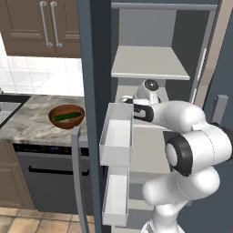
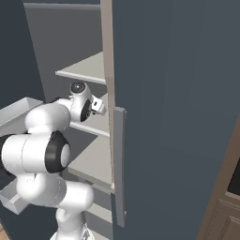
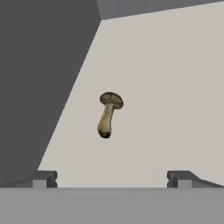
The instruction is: Take the garlic, mushroom, and cucumber from the freezer and place them in the bowl on the counter.
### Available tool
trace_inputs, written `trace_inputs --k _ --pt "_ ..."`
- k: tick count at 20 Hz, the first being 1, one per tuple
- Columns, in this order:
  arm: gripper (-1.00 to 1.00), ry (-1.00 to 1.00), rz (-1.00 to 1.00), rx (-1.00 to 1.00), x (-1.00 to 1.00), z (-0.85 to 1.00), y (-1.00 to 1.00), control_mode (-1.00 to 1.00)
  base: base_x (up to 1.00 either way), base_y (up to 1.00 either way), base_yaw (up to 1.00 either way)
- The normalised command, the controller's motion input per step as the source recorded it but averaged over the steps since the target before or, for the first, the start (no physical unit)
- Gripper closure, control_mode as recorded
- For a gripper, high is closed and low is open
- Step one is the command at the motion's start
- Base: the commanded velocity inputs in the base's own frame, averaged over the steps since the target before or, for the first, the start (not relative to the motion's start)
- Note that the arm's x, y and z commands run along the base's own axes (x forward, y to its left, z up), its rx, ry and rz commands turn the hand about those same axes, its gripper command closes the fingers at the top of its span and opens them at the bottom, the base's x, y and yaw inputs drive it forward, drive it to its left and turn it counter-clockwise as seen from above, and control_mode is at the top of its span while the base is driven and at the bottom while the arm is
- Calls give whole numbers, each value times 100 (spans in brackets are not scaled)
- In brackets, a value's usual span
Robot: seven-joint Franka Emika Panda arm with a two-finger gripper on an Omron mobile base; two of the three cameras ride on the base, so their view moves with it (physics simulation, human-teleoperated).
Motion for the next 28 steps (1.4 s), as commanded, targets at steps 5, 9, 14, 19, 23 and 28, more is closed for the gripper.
trace_inputs --k 5,9,14,19,23,28 --pt "-100 6 0 0 18 -10 4 -100 0 0 0" --pt "-100 9 0 0 30 -28 2 -100 0 0 0" --pt "-100 8 0 0 28 -29 0 -100 0 0 0" --pt "-100 3 0 0 28 -16 0 -100 0 0 0" --pt "-100 1 0 0 26 -11 0 -100 0 0 0" --pt "-100 1 0 0 23 -12 0 -100 0 0 0"
